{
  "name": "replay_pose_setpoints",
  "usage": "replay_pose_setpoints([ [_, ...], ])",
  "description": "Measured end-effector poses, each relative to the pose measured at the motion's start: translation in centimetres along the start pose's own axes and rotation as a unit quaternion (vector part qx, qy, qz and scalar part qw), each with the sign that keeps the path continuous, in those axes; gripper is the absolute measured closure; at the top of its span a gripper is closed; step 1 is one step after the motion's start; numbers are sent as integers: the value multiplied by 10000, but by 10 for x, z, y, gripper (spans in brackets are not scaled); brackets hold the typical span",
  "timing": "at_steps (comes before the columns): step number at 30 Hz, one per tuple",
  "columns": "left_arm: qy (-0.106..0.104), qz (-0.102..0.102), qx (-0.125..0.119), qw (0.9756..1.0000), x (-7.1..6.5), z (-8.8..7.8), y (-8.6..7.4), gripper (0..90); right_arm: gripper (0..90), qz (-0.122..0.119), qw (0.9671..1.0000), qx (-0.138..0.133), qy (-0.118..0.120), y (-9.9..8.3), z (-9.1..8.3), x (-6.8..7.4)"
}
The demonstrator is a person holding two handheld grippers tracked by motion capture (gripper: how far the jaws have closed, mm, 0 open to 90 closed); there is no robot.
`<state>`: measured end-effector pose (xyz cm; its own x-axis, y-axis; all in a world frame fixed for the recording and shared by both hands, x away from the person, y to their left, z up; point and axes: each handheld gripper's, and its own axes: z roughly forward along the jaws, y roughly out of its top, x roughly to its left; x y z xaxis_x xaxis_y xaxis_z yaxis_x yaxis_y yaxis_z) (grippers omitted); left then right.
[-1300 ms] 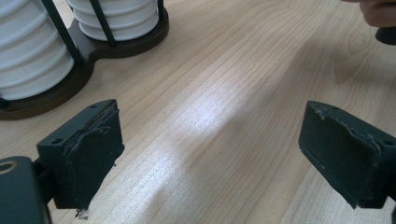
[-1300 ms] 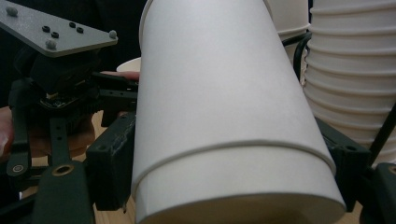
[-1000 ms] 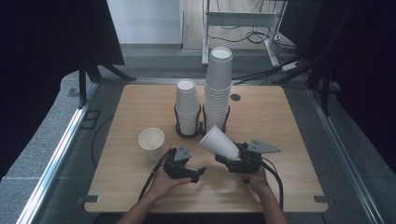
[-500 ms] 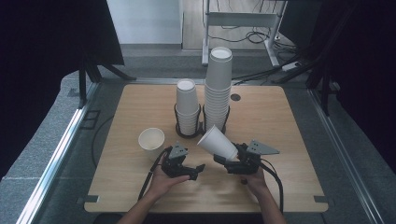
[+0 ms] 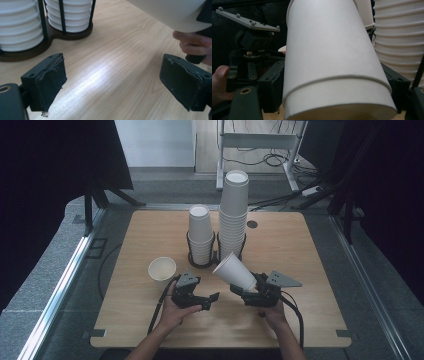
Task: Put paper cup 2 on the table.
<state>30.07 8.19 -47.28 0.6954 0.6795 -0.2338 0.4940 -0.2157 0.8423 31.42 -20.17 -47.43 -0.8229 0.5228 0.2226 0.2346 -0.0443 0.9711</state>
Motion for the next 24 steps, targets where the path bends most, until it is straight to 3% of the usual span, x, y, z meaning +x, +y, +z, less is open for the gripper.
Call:
replay_pose_setpoints([
  [4,-165,-149,-136,9997,0,-2,3,71,218,44,9998,-164,-92,0,-4,2],
  [11,-392,-238,-407,9981,-3,-3,14,70,218,34,9997,-207,-136,-1,-6,2],
  [18,-754,-554,-599,9938,0,1,23,65,218,19,9996,-218,-170,-3,-4,3],
  [24,-1043,-822,-746,9883,4,2,28,61,218,-4,9997,-213,-150,-4,-4,3],
])
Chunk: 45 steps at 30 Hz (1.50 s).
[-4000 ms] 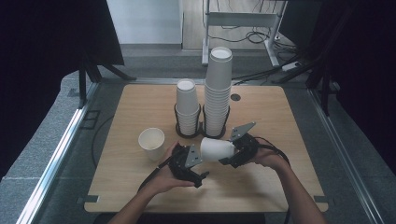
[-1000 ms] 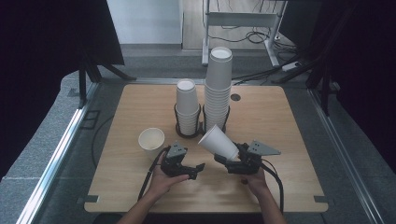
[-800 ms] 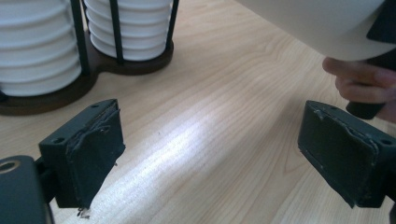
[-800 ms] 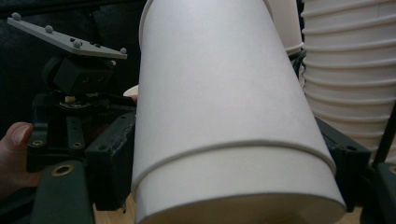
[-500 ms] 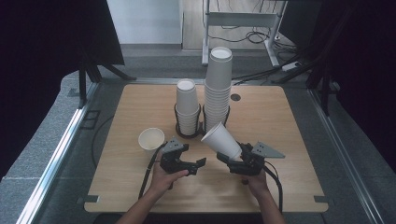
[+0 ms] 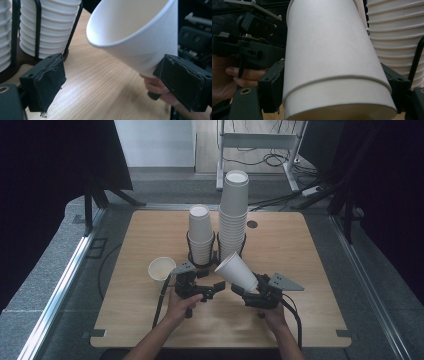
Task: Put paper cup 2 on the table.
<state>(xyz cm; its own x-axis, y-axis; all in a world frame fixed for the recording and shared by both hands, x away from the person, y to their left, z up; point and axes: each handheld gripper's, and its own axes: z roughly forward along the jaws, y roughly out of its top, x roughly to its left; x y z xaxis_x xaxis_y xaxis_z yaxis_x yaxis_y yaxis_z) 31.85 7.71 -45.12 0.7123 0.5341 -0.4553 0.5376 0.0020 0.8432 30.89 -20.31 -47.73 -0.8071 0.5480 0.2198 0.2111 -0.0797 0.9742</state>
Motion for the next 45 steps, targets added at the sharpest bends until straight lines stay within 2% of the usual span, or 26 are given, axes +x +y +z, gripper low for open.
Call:
replay_pose_setpoints([
  [4,-241,-179,-47,9995,2,3,3,55,218,-18,10000,-22,38,0,1,1],
  [7,-433,-393,-85,9983,3,8,5,45,218,-16,10000,-33,76,-1,2,2],
  [9,-610,-605,-90,9963,5,11,7,34,218,-13,10000,-45,85,-2,3,3],
  [12,-872,-812,-145,9928,8,17,8,13,219,-2,9999,-93,110,-2,5,5],
  [15,-981,-932,-191,9906,8,23,10,9,219,-23,9999,-87,117,-3,7,6],
  [18,-1013,-998,-175,9897,8,29,12,8,219,-68,9999,-18,132,-5,10,8],
  [23,-1098,-1209,-312,9861,11,34,15,13,219,-94,9999,-6,121,-6,13,10],
  [26,-1135,-1239,-323,9852,12,37,15,30,220,-93,9999,26,118,-6,14,9],
  [29,-1131,-1198,-360,9857,11,39,15,70,222,-99,9999,68,112,-7,16,10],
  [34,-1085,-1064,-387,9876,11,39,14,99,219,-96,9998,155,116,-9,17,9],
  [39,-932,-806,-415,9915,8,37,13,118,209,-78,9995,295,126,-10,19,9],
  [43,-868,-682,-486,9927,7,35,13,122,195,-141,9993,347,39,-10,20,12],
  [45,-898,-708,-540,9920,7,32,14,123,154,-130,9989,442,8,-11,21,11],
])
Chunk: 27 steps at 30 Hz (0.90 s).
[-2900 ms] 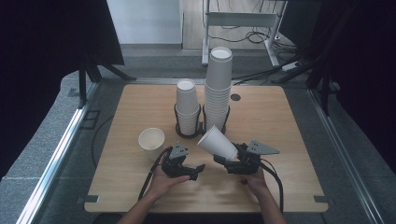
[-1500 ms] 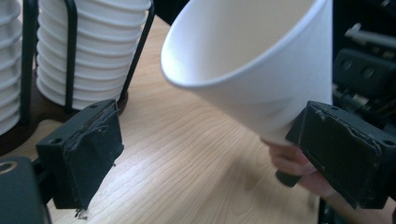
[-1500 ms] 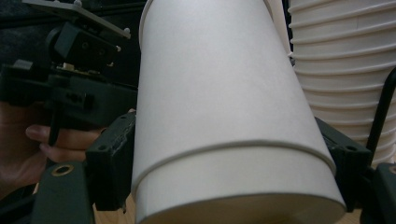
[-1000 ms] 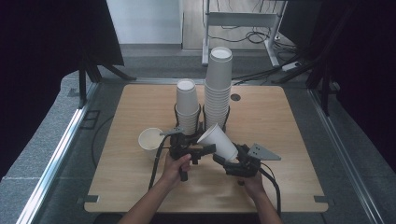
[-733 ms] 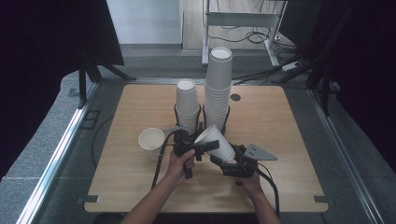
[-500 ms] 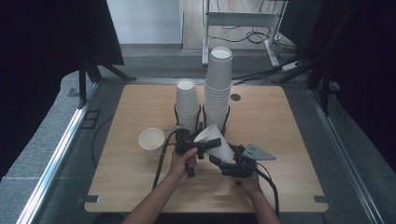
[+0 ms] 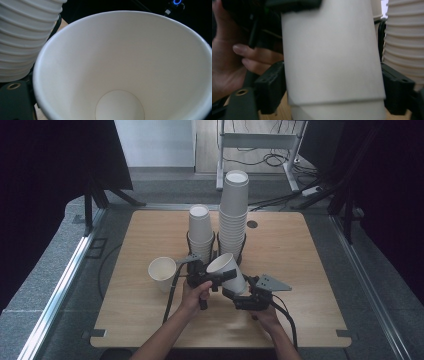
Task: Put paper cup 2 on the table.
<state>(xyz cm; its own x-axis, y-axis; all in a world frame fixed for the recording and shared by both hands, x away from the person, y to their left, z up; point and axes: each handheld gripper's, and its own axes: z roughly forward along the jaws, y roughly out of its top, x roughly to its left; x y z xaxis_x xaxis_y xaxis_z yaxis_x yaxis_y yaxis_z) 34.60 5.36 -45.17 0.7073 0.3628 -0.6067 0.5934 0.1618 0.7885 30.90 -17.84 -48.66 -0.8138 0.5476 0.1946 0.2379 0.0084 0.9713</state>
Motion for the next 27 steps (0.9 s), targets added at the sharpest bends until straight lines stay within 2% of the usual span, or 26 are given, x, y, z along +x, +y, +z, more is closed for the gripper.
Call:
replay_pose_setpoints([
  [3,39,60,-65,10000,-1,-4,2,123,133,6,9998,175,-37,-2,1,-1],
  [11,330,339,-174,9987,-8,-13,3,122,114,-42,9984,558,-85,-5,0,-1],
  [16,498,452,-240,9974,-12,-15,3,122,112,-167,9962,800,-306,-9,-9,-1],
  [21,896,697,-297,9931,-16,-19,2,121,113,-120,9952,866,-449,-10,-21,-5],
  [24,1159,848,-286,9892,-17,-20,-1,121,114,-103,9951,854,-497,-10,-26,-8],
  [27,1454,981,-219,9843,-17,-20,-5,121,123,-97,9947,877,-521,-11,-28,-10],
])
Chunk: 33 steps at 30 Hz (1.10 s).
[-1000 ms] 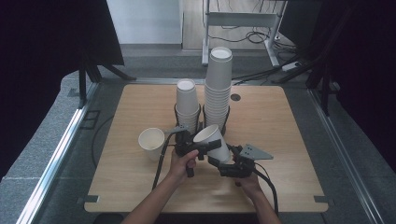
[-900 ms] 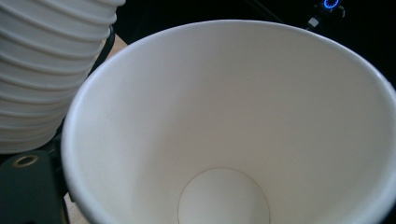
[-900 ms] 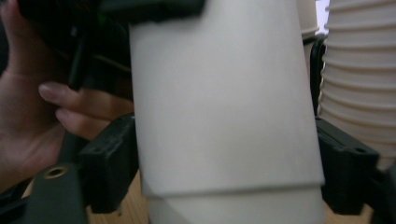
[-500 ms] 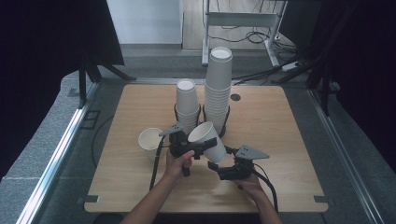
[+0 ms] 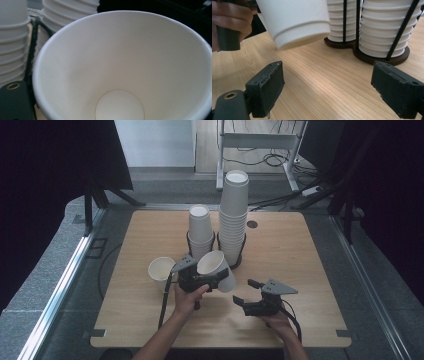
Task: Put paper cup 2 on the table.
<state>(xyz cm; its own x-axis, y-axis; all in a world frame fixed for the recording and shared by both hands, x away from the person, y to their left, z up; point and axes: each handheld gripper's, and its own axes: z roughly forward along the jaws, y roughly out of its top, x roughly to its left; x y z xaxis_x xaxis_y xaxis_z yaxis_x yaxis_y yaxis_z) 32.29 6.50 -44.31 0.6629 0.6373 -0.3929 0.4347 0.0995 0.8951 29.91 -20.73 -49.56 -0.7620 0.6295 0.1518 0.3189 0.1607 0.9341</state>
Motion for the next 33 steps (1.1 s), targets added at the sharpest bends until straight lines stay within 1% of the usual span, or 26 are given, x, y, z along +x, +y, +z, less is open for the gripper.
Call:
replay_pose_setpoints([
  [4,357,196,78,9991,0,-1,-4,120,126,7,10000,11,17,-1,0,0],
  [9,729,432,183,9962,0,-3,-6,120,132,9,10000,10,42,-1,1,2],
  [14,882,537,270,9943,2,-4,-7,119,133,21,10000,37,35,-2,2,1],
  [18,1011,675,364,9919,3,-5,-9,119,134,48,10000,12,16,-2,1,1],
  [22,1168,837,459,9886,5,-5,-12,119,135,63,10000,-5,70,-1,2,1],
  [25,1277,895,512,9864,6,-4,-14,118,135,60,9999,29,79,-2,3,2],
  [28,1405,994,553,9835,7,-3,-15,118,135,52,9999,54,98,-2,4,3],
  [31,1485,1054,574,9816,7,-2,-16,118,136,45,9999,70,101,-2,4,3],
  [33,1563,1119,583,9796,7,0,-17,117,136,49,9999,61,98,-2,3,3],
])
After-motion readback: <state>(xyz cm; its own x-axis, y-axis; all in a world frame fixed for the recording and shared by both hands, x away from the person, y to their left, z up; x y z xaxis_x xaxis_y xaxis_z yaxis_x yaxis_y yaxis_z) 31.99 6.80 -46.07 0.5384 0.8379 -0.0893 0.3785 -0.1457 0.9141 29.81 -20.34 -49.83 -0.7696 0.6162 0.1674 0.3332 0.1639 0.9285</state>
